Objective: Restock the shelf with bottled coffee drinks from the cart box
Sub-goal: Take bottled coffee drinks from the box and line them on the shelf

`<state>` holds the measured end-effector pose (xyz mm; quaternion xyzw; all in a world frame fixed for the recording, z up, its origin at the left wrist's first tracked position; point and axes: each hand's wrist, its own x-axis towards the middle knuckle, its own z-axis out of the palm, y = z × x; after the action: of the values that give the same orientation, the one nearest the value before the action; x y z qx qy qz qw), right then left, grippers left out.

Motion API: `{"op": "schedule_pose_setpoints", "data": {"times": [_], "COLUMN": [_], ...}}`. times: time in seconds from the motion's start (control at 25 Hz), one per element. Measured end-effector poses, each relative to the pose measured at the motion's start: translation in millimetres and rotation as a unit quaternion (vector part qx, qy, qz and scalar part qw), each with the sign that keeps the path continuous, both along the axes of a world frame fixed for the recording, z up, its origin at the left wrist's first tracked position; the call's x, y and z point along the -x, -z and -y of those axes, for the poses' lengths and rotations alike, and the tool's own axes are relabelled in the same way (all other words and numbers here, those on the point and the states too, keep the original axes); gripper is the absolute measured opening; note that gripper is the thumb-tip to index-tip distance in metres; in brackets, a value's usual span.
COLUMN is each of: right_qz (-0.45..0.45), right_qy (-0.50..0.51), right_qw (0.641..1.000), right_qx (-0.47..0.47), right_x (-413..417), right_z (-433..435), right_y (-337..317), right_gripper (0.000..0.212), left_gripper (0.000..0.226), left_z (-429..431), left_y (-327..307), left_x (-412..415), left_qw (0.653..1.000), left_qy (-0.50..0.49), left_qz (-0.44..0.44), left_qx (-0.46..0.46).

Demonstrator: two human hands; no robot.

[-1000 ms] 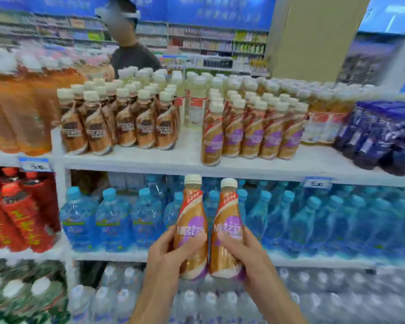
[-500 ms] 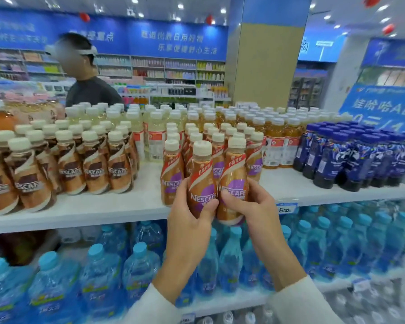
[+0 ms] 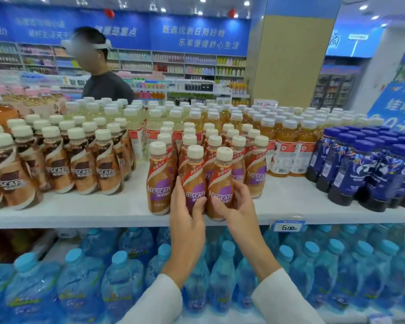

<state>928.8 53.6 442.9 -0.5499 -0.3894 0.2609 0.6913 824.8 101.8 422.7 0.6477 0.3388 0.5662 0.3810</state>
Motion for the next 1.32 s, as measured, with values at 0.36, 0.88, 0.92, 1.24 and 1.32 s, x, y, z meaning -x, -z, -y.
{"op": "schedule_pose_setpoints", "data": {"times": [0.36, 0.88, 0.92, 1.24, 1.32], "right_qz": [0.125, 0.147, 0.146, 0.138, 0.138], "right_qy": [0.091, 0.112, 0.111, 0.133, 0.135], "right_qw": [0.988, 0.983, 0.983, 0.981, 0.981], "right_qx": [0.012, 0.019, 0.023, 0.008, 0.012], "right_x": [2.6, 2.6, 4.2, 15.6, 16.2], "right_z": [-5.6, -5.6, -5.8, -9.5, -10.2], "right_y": [24.9, 26.7, 27.1, 28.9, 27.9], "right_gripper": [0.067, 0.063, 0.063, 0.074, 0.073], "left_gripper": [0.073, 0.069, 0.071, 0.074, 0.080], "left_z": [-3.0, 1.4, -0.8, -20.1, -18.8], "left_y": [33.3, 24.4, 20.7, 17.4, 18.0], "left_x": [-11.6, 3.8, 11.2, 36.6, 35.9], "left_qw": [0.959, 0.980, 0.981, 0.993, 0.992], "left_qy": [-0.197, -0.167, -0.172, -0.120, -0.126], "left_qz": [-0.102, 0.002, 0.013, -0.010, -0.015], "left_qx": [-0.176, -0.110, -0.093, 0.000, 0.011]}}
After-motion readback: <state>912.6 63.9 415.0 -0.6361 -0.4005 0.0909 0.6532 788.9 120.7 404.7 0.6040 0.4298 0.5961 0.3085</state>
